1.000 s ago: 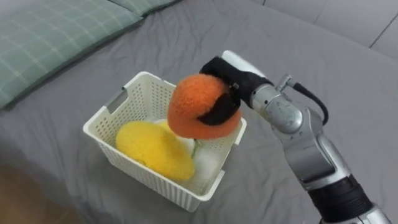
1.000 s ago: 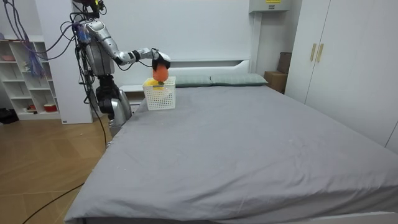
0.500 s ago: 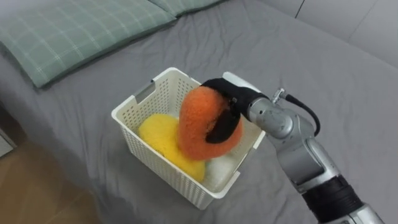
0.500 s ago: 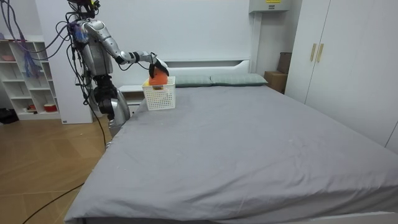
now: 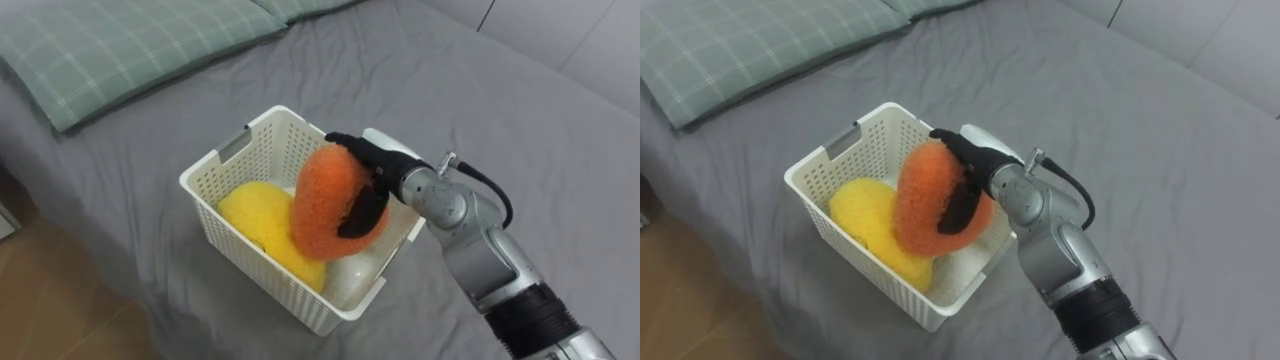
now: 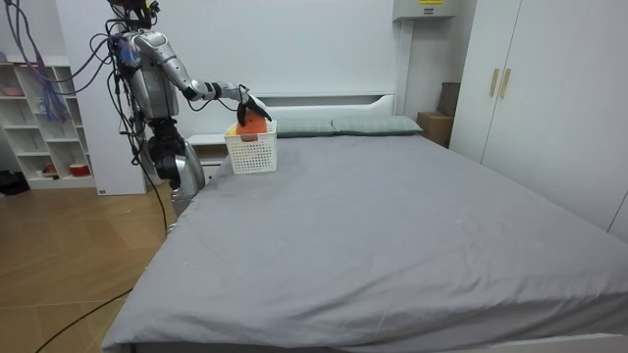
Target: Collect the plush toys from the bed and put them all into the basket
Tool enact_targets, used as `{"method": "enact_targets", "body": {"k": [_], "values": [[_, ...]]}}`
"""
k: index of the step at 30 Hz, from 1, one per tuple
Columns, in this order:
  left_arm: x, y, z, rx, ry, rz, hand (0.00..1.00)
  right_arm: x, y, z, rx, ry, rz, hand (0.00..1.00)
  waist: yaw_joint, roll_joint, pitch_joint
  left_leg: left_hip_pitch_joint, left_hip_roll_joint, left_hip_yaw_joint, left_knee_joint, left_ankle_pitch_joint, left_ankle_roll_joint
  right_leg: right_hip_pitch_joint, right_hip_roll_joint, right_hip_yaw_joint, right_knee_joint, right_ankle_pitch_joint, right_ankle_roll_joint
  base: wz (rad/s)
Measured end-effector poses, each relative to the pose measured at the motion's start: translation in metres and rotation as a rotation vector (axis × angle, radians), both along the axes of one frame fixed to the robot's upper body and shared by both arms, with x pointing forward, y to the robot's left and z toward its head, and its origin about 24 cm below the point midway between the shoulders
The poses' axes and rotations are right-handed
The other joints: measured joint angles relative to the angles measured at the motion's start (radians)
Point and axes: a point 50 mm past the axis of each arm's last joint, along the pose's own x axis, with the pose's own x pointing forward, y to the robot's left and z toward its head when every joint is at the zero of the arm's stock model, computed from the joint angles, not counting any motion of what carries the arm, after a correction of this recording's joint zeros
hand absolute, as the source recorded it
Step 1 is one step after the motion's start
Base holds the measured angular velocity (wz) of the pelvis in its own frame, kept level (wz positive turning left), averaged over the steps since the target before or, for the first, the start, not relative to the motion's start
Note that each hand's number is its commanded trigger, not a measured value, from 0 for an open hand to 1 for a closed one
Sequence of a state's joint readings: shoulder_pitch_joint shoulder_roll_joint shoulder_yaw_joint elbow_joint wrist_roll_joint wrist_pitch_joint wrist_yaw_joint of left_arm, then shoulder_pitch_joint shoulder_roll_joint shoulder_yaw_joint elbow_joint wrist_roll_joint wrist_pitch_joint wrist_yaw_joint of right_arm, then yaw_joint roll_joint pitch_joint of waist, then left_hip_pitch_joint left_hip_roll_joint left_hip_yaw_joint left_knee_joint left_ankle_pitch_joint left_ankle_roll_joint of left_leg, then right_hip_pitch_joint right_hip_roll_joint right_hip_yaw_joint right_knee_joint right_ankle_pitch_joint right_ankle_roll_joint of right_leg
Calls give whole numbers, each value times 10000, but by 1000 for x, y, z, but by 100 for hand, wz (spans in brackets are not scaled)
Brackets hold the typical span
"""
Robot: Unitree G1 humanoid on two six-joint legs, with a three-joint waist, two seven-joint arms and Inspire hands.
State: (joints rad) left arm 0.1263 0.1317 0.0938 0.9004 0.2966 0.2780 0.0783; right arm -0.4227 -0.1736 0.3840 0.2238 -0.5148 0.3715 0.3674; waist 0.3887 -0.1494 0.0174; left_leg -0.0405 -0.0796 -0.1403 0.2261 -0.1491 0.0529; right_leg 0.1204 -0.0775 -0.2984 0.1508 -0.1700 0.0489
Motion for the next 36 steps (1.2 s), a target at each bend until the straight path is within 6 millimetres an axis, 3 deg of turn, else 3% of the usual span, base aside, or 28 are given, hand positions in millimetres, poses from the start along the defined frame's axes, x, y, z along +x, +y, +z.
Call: {"method": "enact_targets", "body": {"k": [8, 22, 31, 36], "values": [[10, 0, 2, 7, -254, -71, 0, 0, 0, 0, -23, -119, -60, 0, -31, 54, 41, 0, -1, 22, -3, 1, 2, -10, -9, 10, 1, 0, 0, 0], [10, 5, 4, 185, -386, -102, 0, 1, 0, 4, 125, -474, 12, 0, -272, 102, 59, 19, 7, 96, -2, 2, 3, -16, 17, 214, -5, 1, -2, 0], [9, 3, 3, 125, -368, -88, 0, 8, -20, 12, 1031, -922, -933, 0, -375, 364, 54, 26, 28, 222, -47, 4, 9, -80, 14, 300, 1, 5, -7, -3], [3, 0, 1, 43, -341, 74, 0, 12, -32, 21, 2309, -1428, -1727, 0, -688, 427, 60, 121, 105, 520, -131, 8, 24, -134, 25, 524, 3, 15, -15, -14]]}}
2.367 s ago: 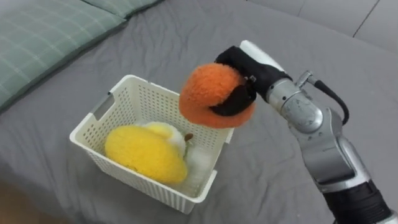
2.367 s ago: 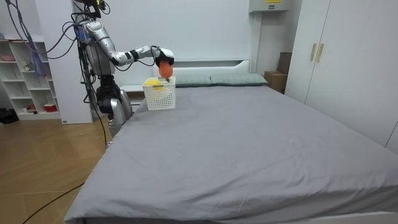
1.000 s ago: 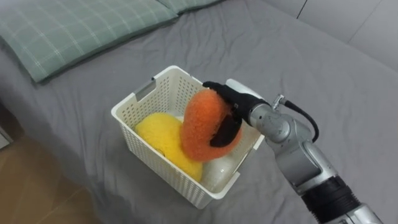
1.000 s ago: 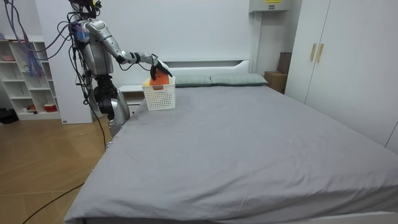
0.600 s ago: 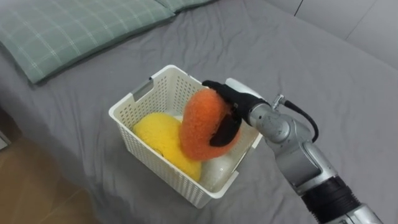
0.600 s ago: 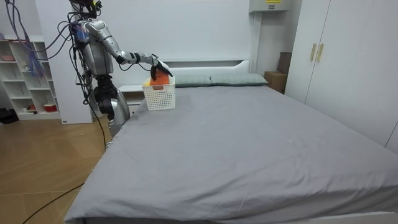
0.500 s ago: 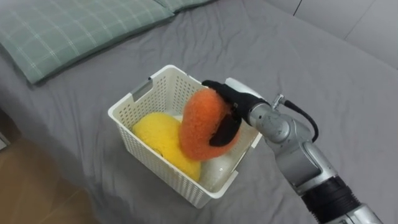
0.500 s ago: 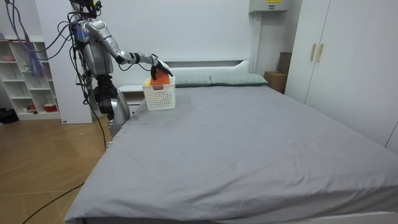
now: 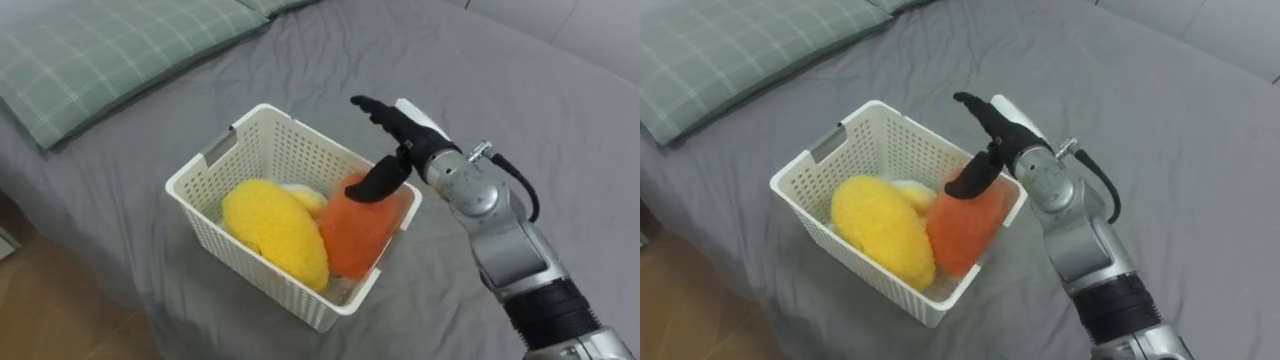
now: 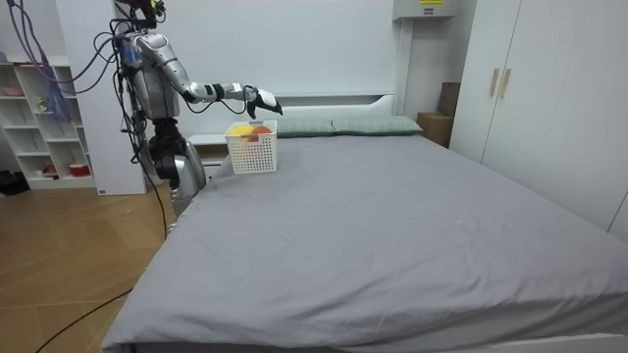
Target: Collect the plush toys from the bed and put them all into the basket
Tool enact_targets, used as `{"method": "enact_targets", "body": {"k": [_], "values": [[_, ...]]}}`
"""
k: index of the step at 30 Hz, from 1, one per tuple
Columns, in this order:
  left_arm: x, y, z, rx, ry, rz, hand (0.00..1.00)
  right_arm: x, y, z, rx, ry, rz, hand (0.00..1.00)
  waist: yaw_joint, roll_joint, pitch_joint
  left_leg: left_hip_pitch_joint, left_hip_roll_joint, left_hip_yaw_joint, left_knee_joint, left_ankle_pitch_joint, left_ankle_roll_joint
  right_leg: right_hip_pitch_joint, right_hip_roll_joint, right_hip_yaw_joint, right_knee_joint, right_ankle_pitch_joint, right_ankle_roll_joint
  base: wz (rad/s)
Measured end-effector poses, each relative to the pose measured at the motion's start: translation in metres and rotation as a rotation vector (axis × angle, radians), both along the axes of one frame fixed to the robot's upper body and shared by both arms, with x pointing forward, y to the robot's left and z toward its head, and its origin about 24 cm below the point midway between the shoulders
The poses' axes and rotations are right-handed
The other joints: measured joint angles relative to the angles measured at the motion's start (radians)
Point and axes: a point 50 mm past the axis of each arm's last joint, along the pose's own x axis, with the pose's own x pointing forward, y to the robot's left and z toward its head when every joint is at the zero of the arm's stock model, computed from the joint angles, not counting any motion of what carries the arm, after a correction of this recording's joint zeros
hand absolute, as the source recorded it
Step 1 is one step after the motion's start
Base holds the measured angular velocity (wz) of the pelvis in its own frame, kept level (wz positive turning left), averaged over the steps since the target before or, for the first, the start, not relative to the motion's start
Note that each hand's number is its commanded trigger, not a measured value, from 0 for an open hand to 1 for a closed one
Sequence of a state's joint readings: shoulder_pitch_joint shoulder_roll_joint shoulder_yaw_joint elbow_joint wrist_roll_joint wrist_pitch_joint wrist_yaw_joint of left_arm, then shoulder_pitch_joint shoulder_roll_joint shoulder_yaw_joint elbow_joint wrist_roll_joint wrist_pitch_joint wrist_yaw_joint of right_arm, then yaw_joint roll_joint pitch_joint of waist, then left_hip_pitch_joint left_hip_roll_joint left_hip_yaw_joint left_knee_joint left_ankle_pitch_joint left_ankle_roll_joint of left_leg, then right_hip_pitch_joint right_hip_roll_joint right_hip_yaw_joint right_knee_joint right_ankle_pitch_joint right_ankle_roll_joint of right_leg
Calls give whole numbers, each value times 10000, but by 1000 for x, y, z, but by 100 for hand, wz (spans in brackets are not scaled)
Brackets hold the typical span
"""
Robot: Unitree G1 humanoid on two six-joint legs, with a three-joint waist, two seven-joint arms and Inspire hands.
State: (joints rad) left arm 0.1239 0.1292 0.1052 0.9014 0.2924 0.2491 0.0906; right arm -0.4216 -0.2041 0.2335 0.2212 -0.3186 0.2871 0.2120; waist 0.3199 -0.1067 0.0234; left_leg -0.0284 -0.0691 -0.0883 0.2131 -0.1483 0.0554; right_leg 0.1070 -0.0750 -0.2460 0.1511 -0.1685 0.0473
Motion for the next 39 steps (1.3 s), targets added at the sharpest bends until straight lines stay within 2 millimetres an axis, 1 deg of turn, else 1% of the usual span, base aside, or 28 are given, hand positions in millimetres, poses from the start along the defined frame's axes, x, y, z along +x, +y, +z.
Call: {"method": "enact_targets", "body": {"k": [2, 3, 5, 6, 7, 8, 10, 11, 13, 15, 18, 19, 20, 23, 24, 25, 26, 27, 28, 29, 30, 31, 32, 33, 34, 36, 38, 39], "values": [[-1, 1, 0, 52, -108, 39, 0, -1, -5, 3, 130, -296, -238, 0, -218, -24, -16, 22, 18, 68, -19, 3, 2, -32, 2, 45, 0, 7, -1, -16], [-2, 2, 0, 76, -158, 165, 0, -3, -9, 5, 181, -502, -374, 0, -304, -38, -40, 77, 53, 247, -90, 4, 2, -68, 12, 188, 1, 9, -4, -23], [-6, 3, 0, 90, -212, 271, 0, -8, -15, 11, 338, -963, -488, 0, -485, -19, -62, 142, 81, 353, -159, 4, 3, -92, 16, 304, 3, 12, -8, -28], [-8, 4, 0, 85, -233, 345, 0, -10, -19, 14, 338, -1194, -619, 0, -656, 0, -89, 215, 103, 510, -207, 2, 6, -93, 23, 438, 10, 12, -9, -27], [-9, 4, 0, 83, -243, 368, 0, -11, -21, 15, 335, -1275, -692, 0, -712, 11, -119, 246, 110, 563, -236, 1, 7, -95, 27, 497, 10, 13, -9, -25], [-11, 5, 0, 86, -267, 387, 0, -13, -27, 16, 397, -1439, -878, 0, -834, 33, -179, 316, 119, 628, -286, 0, 8, -79, 28, 548, 10, 13, -9, -20], [-14, 6, -1, 87, -195, 483, 0, -15, -33, 15, 392, -1525, -1123, 0, -1029, 100, -223, 508, 163, 808, -379, -7, 14, 10, 30, 610, 13, 15, -10, -25], [-17, 7, -1, 108, -155, 539, 0, -16, -38, 14, 428, -1511, -1295, 0, -1180, 135, -241, 643, 200, 872, -466, -10, 12, 47, 50, 718, 14, 24, -21, -24], [-20, 9, -1, 119, -171, 662, 0, -18, -48, 12, 480, -1481, -1644, 0, -1373, 170, -234, 746, 212, 909, -499, -12, 9, 109, 63, 788, 21, 25, -23, -15], [-25, 9, -2, 124, -73, 765, 0, -22, -63, 8, 622, -1374, -2228, 0, -1636, 223, -246, 857, 238, 1091, -538, -16, 8, 122, 66, 888, 40, 29, -30, -18], [-32, 10, -3, 69, 12, 1057, 0, -26, -75, 4, 751, -1319, -2756, 0, -1795, 270, -260, 934, 255, 1201, -616, -14, 10, 104, 72, 1019, 69, 33, -37, -17], [-35, 11, -3, 115, 52, 1154, 0, -29, -81, 2, 1061, -1263, -3035, 0, -1922, 272, -260, 937, 262, 1242, -619, -15, 10, 96, 75, 1040, 75, 34, -38, -6], [-37, 11, -4, 137, 20, 1301, 0, -34, -86, -3, 1384, -1197, -3349, 0, -2058, 270, -260, 941, 262, 1275, -619, -21, 15, 101, 74, 1046, 74, 36, -40, -5], [-42, 11, -4, 290, 32, 1334, 0, -50, -101, -19, 1668, -882, -4264, 0, -2273, 270, -260, 955, 270, 1380, -620, -43, 33, 93, 72, 1078, 53, 39, -36, -5], [-47, 12, -4, 337, 54, 1397, 0, -56, -106, -24, 1731, -796, -4595, 0, -2307, 337, -230, 974, 279, 1460, -620, -66, 40, 75, 73, 1115, 59, 40, -35, -14], [-49, 12, -5, 335, 72, 1418, 0, -58, -109, -26, 1809, -817, -4792, 0, -2347, 365, -221, 984, 286, 1520, -620, -80, 46, 66, 73, 1140, 62, 40, -35, -25], [-53, 12, -5, 323, 135, 1454, 0, -64, -117, -28, 2005, -950, -5259, 0, -2390, 444, -206, 1017, 310, 1645, -621, -119, 53, 61, 85, 1213, 60, 49, -25, -21], [-59, 12, -6, 337, 232, 1532, 0, -67, -121, -29, 2088, -1036, -5515, 0, -2418, 484, -206, 1033, 319, 1674, -622, -141, 57, 71, 91, 1219, 54, 55, -18, -22], [-66, 14, -6, 440, 317, 1703, 0, -73, -129, -32, 2261, -1158, -6068, 0, -2542, 531, -228, 1073, 337, 1693, -622, -184, 57, 92, 100, 1216, 54, 56, -16, -15], [-73, 16, -5, 602, 410, 1886, 0, -78, -136, -34, 2409, -1312, -6604, 0, -2670, 550, -239, 1087, 364, 1733, -621, -221, 48, 100, 117, 1214, 56, 56, -16, -20], [-79, 18, -5, 749, 516, 2033, 0, -83, -142, -36, 2780, -1468, -7165, 0, -2789, 557, -235, 1097, 397, 1832, -617, -259, 29, 102, 155, 1321, 51, 56, -16, -19], [-81, 18, -5, 790, 560, 2087, 0, -85, -145, -38, 3014, -1509, -7434, 0, -2848, 553, -237, 1111, 409, 1889, -616, -272, 21, 108, 170, 1365, 42, 57, -18, -18], [-84, 18, -5, 799, 620, 2172, 0, -92, -153, -44, 3319, -1494, -8002, 0, -2916, 549, -240, 1138, 425, 1939, -616, -295, 13, 118, 186, 1405, 32, 57, -19, -12], [-88, 19, -5, 835, 747, 2236, 0, -101, -159, -55, 3338, -1294, -8577, 0, -3004, 546, -240, 1191, 438, 1951, -614, -316, 7, 155, 200, 1418, 21, 58, -19, -9], [-88, 19, -5, 856, 770, 2237, 0, -106, -162, -62, 3323, -1101, -8863, 0, -3032, 553, -237, 1217, 446, 1957, -614, -330, 2, 183, 209, 1430, 21, 58, -19, -5], [-88, 18, -5, 865, 774, 2230, 0, -127, -171, -90, 3660, -65, -10083, 0, -3174, 548, -243, 1275, 467, 2030, -608, -368, -4, 235, 228, 1487, 13, 58, -19, -9], [-88, 18, -5, 851, 782, 2222, 0, -139, -175, -103, 3892, 394, -10818, 0, -3248, 629, -238, 1255, 485, 2195, -618, -380, -1, 148, 233, 1594, 25, 59, -22, -19], [-90, 19, -5, 867, 813, 2235, 0, -146, -178, -112, 4093, 770, -11279, 0, -3399, 679, -256, 1253, 493, 2234, -610, -404, 3, 147, 235, 1613, 30, 62, -26, -16]]}}
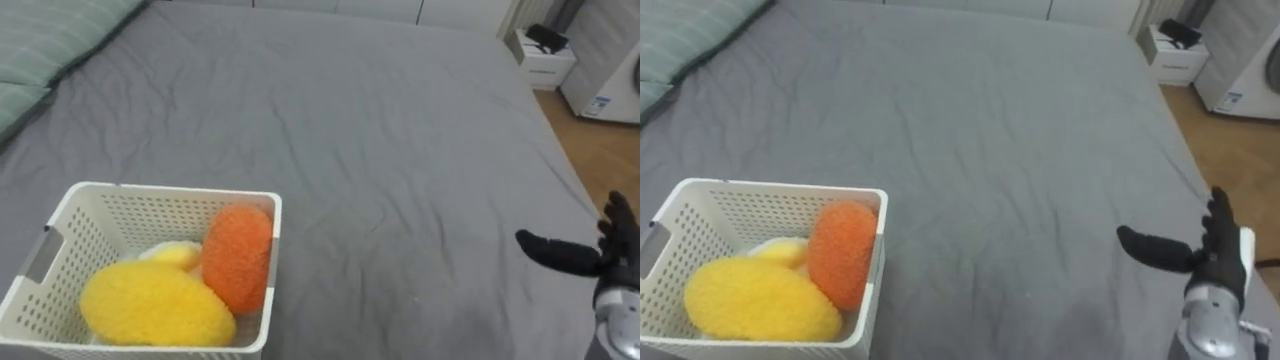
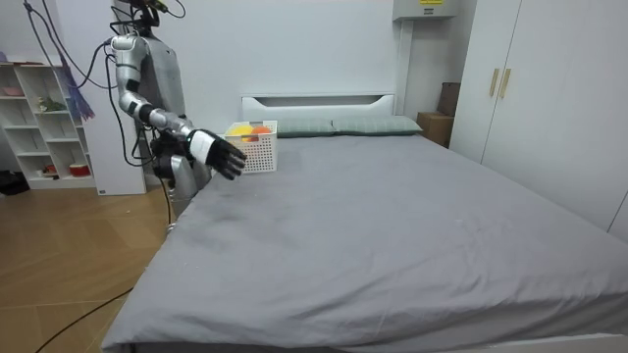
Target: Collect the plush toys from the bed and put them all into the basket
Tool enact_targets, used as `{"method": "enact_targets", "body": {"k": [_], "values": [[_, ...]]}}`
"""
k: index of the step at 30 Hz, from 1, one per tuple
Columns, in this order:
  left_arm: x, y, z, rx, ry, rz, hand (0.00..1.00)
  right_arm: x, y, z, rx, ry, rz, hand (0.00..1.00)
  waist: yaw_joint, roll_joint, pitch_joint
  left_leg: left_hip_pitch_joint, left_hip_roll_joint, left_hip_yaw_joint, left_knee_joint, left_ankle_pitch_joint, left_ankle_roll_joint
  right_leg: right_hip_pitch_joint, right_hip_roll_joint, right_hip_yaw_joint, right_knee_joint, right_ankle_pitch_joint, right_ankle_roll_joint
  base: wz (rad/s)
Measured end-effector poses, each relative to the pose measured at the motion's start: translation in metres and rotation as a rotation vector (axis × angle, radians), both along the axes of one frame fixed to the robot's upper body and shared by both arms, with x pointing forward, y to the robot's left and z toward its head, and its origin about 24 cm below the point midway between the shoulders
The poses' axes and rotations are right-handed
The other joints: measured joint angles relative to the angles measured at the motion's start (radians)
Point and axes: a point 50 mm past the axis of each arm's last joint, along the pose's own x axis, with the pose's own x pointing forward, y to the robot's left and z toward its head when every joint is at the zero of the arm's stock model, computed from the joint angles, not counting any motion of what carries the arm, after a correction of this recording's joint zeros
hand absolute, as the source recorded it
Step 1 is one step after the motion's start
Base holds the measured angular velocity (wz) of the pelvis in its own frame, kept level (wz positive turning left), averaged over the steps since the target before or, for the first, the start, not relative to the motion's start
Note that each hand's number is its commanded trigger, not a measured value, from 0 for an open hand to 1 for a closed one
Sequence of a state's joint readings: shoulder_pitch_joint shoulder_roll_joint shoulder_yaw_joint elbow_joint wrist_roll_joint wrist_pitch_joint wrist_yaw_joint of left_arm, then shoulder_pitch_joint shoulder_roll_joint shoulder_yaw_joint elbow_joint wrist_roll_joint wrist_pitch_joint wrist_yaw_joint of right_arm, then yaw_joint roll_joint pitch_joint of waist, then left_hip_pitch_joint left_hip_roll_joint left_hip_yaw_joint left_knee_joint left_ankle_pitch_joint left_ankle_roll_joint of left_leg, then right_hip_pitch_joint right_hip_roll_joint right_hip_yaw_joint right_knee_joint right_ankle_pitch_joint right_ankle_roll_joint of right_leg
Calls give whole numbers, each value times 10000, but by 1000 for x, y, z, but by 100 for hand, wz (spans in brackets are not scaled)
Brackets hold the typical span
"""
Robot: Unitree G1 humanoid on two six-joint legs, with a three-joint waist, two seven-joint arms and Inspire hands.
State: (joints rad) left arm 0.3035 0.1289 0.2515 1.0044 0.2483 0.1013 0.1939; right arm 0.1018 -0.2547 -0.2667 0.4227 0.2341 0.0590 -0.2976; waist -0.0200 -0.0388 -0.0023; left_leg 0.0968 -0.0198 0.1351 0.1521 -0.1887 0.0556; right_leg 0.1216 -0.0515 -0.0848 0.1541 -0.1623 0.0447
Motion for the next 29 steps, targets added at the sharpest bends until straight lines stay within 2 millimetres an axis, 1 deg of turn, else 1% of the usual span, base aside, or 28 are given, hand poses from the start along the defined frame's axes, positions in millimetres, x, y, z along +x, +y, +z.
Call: {"method": "enact_targets", "body": {"k": [1, 2, 3, 4, 5, 6, 7, 9, 10, 12, 13, 15, 16, 17, 18, 19, 21, 23, 24, 27, 29], "values": [[0, 0, 0, 4, -1, 19, 0, -5, -2, -6, 142, 212, -231, 0, -34, 27, -14, 0, 10, 18, 2, -23, -2, 0, 7, 13, 10, 0, 0, -11], [0, 0, 0, -4, -28, 22, 0, -16, -6, -17, 365, 727, -711, 0, -49, 53, -50, 8, 27, 74, 31, -56, 0, -3, 17, 47, 17, 0, 0, -10], [1, 0, 0, -62, -52, 12, 0, -26, -10, -27, 556, 1194, -1140, 0, -52, 75, -57, 17, 32, 102, 46, -71, 1, -5, 18, 58, 30, 0, 0, -11], [1, 0, 0, -85, -41, 1, 0, -31, -11, -31, 614, 1420, -1278, 0, -60, 75, -53, 23, 33, 114, 44, -73, 1, -5, 19, 68, 30, -1, 0, -7], [0, 0, 0, -95, -22, 31, 0, -42, -12, -41, 738, 1939, -1512, 0, -76, 83, -61, 55, 43, 144, 40, -77, -3, 14, 31, 104, 25, 0, -1, -8], [-2, 0, 0, -106, 49, 68, 0, -55, -12, -51, 913, 2557, -1724, 0, -56, 68, -45, 160, 52, 178, 3, -81, -10, 84, 45, 147, 27, -1, -1, -8], [-4, 0, 0, -113, 112, 78, 0, -62, -13, -56, 996, 2876, -1850, 0, -39, 83, -50, 206, 57, 189, -7, -89, -17, 117, 53, 165, 26, -1, -2, -8], [-8, 0, -1, -149, 260, 214, 0, -91, -11, -75, 1342, 4169, -2338, 0, -45, 97, -43, 271, 60, 149, 2, -112, -19, 192, 55, 160, -15, -5, -6, 0], [-8, -1, -1, -160, 275, 220, 0, -100, -11, -79, 1423, 4504, -2458, 0, -46, 95, -42, 270, 59, 144, 7, -115, -18, 186, 50, 156, -22, -10, -11, 0], [-9, -1, -2, -283, 360, 220, 0, -132, -6, -93, 1857, 5812, -2998, 0, -49, 61, -41, 318, 49, 151, 25, -142, -20, 205, 26, 128, -33, -81, -38, 0], [-11, -1, -2, -323, 427, 250, 0, -139, -5, -95, 1962, 6069, -3098, 0, -46, 56, -41, 344, 47, 166, 26, -144, -22, 227, 24, 129, -32, -97, -40, 0], [-18, -1, -2, -373, 709, 389, 0, -169, 5, -105, 2463, 7187, -3353, 0, -83, 56, -21, 368, 47, 184, 44, -150, -30, 249, 24, 126, -36, -138, -36, 0], [-19, -2, -2, -376, 764, 377, 0, -177, 7, -107, 2599, 7508, -3371, 0, -72, 49, -24, 373, 47, 170, 45, -152, -30, 247, 22, 119, -31, -146, -35, 0], [-20, -2, -2, -399, 852, 320, 0, -191, 12, -110, 2884, 8119, -3362, 0, -34, 34, -23, 396, 46, 170, 41, -163, -33, 224, 14, 129, -15, -186, -38, -4], [-20, -2, -2, -470, 934, 211, 0, -204, 18, -112, 3140, 8806, -3165, 0, -60, 29, -23, 412, 45, 169, 41, -166, -37, 230, 13, 131, -11, -195, -34, -3], [-22, -2, -2, -520, 1015, 237, 0, -211, 20, -113, 3300, 9121, -3071, 0, -67, 32, -15, 415, 44, 168, 37, -166, -37, 238, 13, 126, -18, -197, -31, 0], [-23, -3, -3, -677, 1138, 274, 0, -233, 33, -116, 4023, 10237, -2601, 0, -33, -2, -11, 457, 44, 170, 15, -166, -38, 267, 14, 118, -18, -200, -36, 0], [-24, -3, -3, -800, 1231, 299, 0, -243, 42, -117, 4466, 10955, -1858, 0, -26, -18, -3, 468, 44, 166, 18, -171, -42, 283, 13, 115, -20, -201, -36, 0], [-20, -3, -3, -862, 1182, 277, 0, -247, 46, -118, 4720, 11335, -1388, 0, -27, -23, 0, 454, 45, 163, 35, -198, -42, 279, 13, 112, -20, -205, -34, 0], [-19, -4, -4, -930, 1208, 275, 0, -248, 54, -120, 5267, 11805, -437, 0, -5, 10, -9, 371, 61, 135, 163, -278, -55, 266, 24, 103, -15, -205, -33, 0], [-19, -6, -5, -981, 1317, 254, 0, -243, 56, -121, 5447, 11912, -47, 0, -2, 50, -22, 361, 59, 121, 163, -270, -44, 252, 22, 104, -6, -202, -36, 0]]}}
